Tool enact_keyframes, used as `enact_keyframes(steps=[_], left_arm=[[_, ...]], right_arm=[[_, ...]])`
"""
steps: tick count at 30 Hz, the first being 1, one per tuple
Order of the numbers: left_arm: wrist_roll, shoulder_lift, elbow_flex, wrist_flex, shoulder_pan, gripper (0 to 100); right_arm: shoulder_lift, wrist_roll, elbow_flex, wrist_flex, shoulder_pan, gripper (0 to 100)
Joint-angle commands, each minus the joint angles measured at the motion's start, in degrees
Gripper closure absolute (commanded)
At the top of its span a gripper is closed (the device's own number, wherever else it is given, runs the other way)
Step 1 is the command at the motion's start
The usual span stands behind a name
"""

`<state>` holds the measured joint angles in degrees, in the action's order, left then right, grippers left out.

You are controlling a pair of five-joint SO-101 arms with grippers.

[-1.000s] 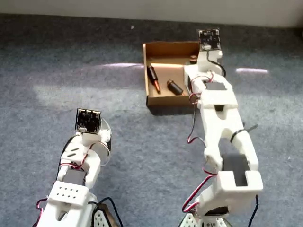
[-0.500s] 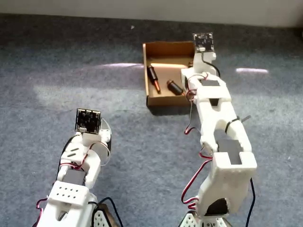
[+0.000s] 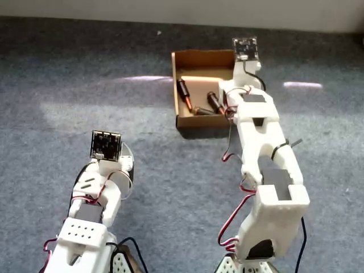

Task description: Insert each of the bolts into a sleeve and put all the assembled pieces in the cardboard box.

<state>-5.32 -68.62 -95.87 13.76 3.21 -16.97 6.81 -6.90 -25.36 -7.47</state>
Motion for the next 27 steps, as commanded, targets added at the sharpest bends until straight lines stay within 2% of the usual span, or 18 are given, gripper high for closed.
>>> enact_keyframes(steps=[1, 20, 27], left_arm=[[0.4, 0.2, -1.3, 0.1, -0.7, 96], [0.4, -0.1, -1.3, 0.0, -0.7, 96], [0.4, -0.2, -1.3, -0.2, -0.7, 96]], right_arm=[[8.7, -0.4, -1.5, -2.5, -1.5, 99.5], [52.4, -0.8, -46.4, -3.1, -2.7, 99.5], [73.7, -0.8, -63.8, -3.1, -2.6, 99.5]])
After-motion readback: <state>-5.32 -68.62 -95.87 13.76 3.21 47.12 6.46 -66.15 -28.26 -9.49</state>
